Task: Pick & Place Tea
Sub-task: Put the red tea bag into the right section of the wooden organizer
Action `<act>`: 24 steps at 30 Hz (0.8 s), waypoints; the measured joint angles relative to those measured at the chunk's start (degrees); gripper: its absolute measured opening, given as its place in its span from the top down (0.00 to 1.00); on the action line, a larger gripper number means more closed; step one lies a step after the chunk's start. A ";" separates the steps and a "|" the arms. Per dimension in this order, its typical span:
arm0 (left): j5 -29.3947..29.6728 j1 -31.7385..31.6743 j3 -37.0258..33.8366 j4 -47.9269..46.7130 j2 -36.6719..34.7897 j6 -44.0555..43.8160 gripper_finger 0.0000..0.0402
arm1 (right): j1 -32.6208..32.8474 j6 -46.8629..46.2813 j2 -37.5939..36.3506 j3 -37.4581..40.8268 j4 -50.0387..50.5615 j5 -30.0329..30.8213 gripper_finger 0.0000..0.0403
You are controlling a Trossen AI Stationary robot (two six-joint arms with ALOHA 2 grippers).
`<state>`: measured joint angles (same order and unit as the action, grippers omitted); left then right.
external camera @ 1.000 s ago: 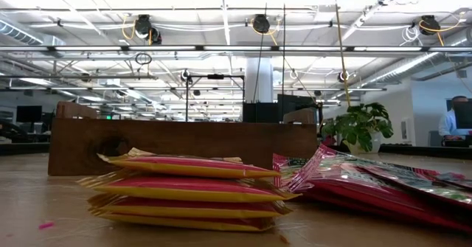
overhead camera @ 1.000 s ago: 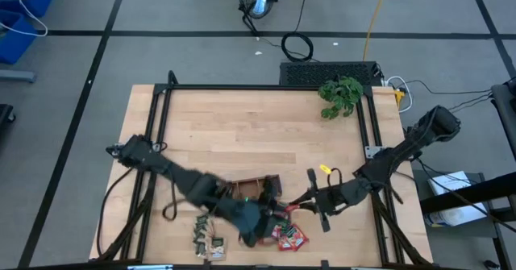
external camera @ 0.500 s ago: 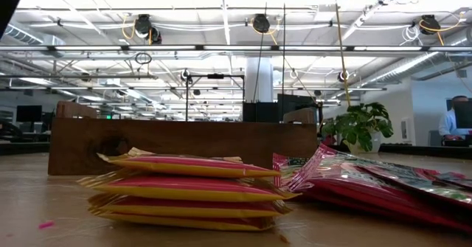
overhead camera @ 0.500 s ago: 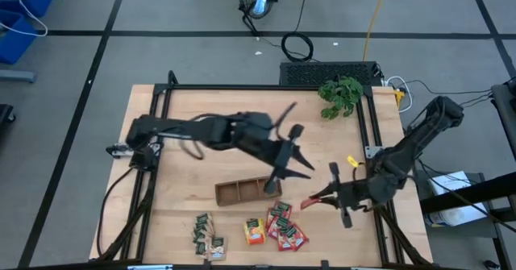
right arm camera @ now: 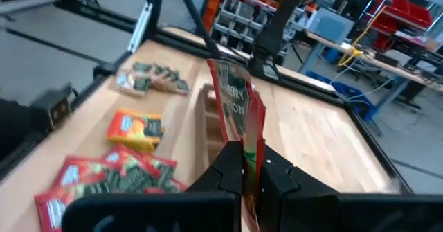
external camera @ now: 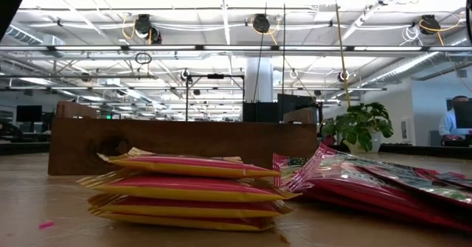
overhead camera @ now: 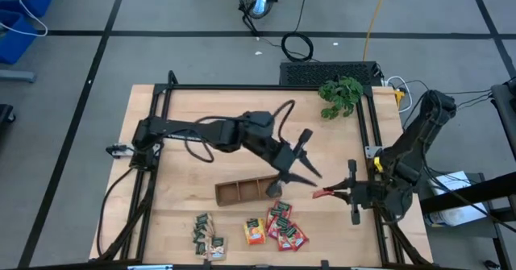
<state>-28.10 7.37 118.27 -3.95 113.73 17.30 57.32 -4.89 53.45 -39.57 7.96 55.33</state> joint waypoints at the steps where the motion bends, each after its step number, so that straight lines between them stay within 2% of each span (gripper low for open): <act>1: 0.34 0.22 0.06 -0.26 -0.02 -3.63 0.74 | 0.64 -0.76 -0.44 0.82 0.07 0.07 0.99; 3: 4.94 0.33 0.05 -2.65 0.11 -6.71 0.74 | 1.87 -2.77 -1.59 2.44 0.00 0.17 0.99; 7: 21.14 0.00 -0.10 -4.08 0.42 -1.94 0.74 | 4.16 -5.35 -4.01 5.70 -0.72 1.94 0.99; 9: 23.89 -0.36 -0.10 -0.85 0.35 -1.88 0.74 | 4.74 -5.38 -5.07 7.45 -2.88 3.27 0.99; 13: 16.54 -3.06 0.06 5.15 1.26 -4.55 0.74 | 4.85 -2.76 -7.18 10.57 -8.61 3.38 0.99; 16: 14.52 -6.63 0.04 6.41 3.47 -7.19 0.74 | 4.85 0.57 -8.32 12.00 -12.20 3.39 0.99; 19: 7.05 -9.89 -0.03 6.57 6.61 -9.50 0.74 | 4.85 3.33 -8.96 13.60 -15.97 3.23 0.99; 22: -0.57 -11.27 -0.03 13.48 11.18 -11.67 0.74 | 4.91 5.01 -9.25 15.37 -19.21 3.18 0.99; 24: -3.59 -11.34 -0.07 20.47 14.33 -11.70 0.74 | 5.27 5.44 -9.22 16.18 -21.07 3.13 0.99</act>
<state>-31.69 -3.97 118.20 16.52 128.06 5.60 62.59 0.55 44.23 -23.39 -13.10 58.46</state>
